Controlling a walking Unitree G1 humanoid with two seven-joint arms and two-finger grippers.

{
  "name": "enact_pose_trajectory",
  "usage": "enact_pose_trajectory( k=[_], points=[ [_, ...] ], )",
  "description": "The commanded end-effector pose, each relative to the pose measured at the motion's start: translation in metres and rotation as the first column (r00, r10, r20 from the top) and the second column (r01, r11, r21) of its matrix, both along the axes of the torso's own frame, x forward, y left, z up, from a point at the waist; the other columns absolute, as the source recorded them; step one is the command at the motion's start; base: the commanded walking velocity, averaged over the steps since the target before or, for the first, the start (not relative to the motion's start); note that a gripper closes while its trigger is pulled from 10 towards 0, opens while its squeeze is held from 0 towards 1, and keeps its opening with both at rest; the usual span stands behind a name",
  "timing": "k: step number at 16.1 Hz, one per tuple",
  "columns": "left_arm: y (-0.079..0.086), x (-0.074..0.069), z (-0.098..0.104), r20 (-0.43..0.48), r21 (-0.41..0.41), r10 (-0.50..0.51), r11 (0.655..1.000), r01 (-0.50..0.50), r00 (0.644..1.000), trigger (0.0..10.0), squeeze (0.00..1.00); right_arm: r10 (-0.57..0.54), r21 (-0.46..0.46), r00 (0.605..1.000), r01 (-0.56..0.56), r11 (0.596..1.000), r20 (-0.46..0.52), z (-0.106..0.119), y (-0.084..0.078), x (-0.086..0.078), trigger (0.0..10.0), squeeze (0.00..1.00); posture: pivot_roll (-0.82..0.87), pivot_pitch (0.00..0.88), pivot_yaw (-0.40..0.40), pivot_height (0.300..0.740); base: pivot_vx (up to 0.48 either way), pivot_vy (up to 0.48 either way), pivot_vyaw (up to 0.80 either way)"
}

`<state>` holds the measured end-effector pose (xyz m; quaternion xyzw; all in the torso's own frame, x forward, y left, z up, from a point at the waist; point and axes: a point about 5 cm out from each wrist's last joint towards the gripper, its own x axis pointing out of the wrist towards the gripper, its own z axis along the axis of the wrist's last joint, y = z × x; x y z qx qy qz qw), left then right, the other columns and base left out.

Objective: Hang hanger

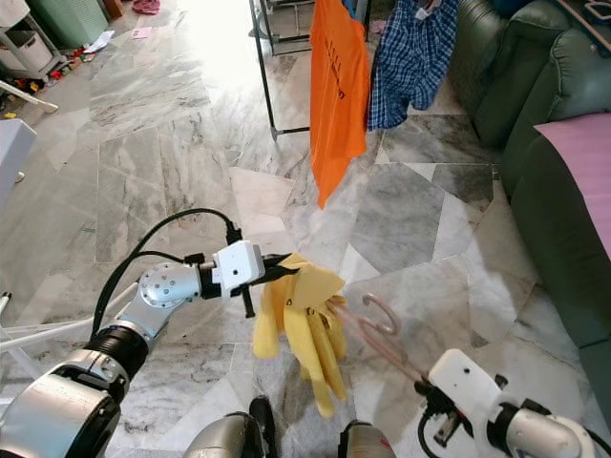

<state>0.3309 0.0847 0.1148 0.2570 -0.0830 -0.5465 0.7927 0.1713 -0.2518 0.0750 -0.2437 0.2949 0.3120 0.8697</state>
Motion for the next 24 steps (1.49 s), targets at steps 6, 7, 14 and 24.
enact_pose_trajectory(
  k=[6, 7, 14, 24],
  points=[
    [0.006, 0.006, 0.010, 0.045, 0.006, 0.020, 1.000, -0.021, 0.999, 10.0, 0.00, 0.061, 0.092, 0.992, -0.051, 0.994, -0.112, -0.001, 0.010, -0.019, 10.0, 0.00, -0.26, 0.236, 0.138, 0.740, 0.000, 0.000, 0.00],
    [0.005, 0.006, 0.010, 0.050, 0.004, 0.018, 1.000, -0.019, 0.999, 10.0, 0.00, 0.070, 0.092, 0.990, -0.059, 0.994, -0.121, -0.002, 0.011, -0.020, 10.0, 0.00, -0.26, 0.236, 0.138, 0.740, 0.000, 0.000, 0.00],
    [0.004, 0.009, 0.028, 0.095, -0.073, 0.002, 0.997, 0.005, 0.995, 10.0, 0.00, 0.050, 0.105, 0.985, -0.033, 0.994, -0.163, -0.018, 0.014, -0.019, 10.0, 0.00, -0.24, 0.235, 0.137, 0.740, 0.000, 0.000, 0.00],
    [0.004, 0.002, 0.036, 0.074, -0.160, -0.036, 0.986, 0.047, 0.997, 10.0, 0.00, -0.195, 0.050, 0.981, 0.195, 0.979, -0.017, -0.035, -0.011, 0.002, 10.0, 0.00, -0.24, 0.238, 0.141, 0.740, 0.000, 0.000, 0.00]
  ],
)
